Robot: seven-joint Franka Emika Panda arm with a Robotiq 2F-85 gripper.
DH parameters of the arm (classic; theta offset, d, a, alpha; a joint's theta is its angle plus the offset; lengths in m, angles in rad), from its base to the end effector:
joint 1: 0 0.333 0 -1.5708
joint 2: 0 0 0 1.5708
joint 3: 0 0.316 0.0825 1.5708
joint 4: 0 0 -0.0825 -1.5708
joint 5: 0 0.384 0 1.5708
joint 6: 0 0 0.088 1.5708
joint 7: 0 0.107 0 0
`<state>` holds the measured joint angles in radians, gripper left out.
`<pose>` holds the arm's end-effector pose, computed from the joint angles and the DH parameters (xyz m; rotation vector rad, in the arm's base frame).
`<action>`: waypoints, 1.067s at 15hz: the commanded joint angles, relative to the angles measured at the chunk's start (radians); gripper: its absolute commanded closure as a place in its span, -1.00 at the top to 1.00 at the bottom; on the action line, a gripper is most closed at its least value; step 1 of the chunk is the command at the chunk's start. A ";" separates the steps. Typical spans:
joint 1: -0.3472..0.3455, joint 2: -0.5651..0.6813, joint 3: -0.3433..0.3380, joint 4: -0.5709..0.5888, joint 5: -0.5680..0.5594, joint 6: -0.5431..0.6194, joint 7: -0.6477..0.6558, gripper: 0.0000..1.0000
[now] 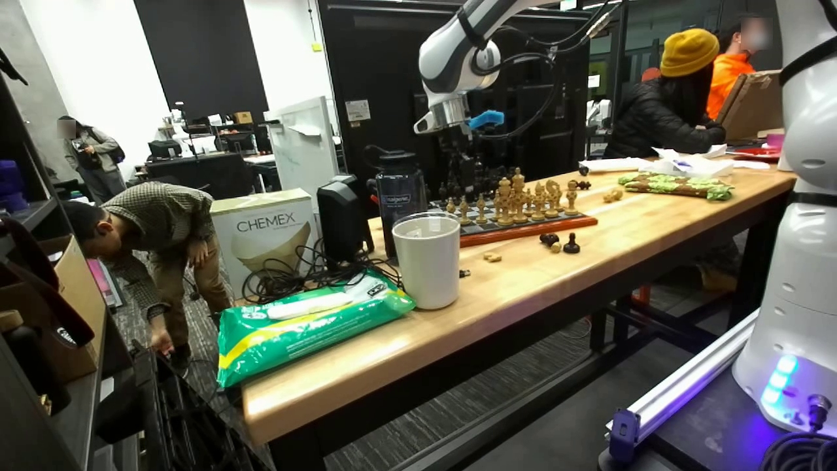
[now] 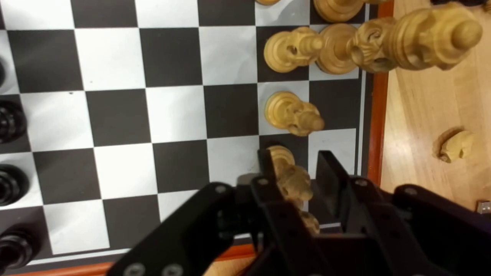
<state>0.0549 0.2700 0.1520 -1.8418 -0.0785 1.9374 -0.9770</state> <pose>0.5927 0.1141 0.3696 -2.5393 -1.7679 0.2627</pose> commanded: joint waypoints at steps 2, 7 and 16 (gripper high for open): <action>0.004 -0.009 -0.002 -0.005 -0.007 0.003 -0.019 -0.07; 0.006 -0.012 -0.003 -0.005 -0.012 0.003 -0.014 -0.14; 0.010 -0.020 -0.009 0.011 -0.056 -0.015 0.003 -0.22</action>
<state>0.0549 0.2703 0.1506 -1.8358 -0.1067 1.9367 -0.9765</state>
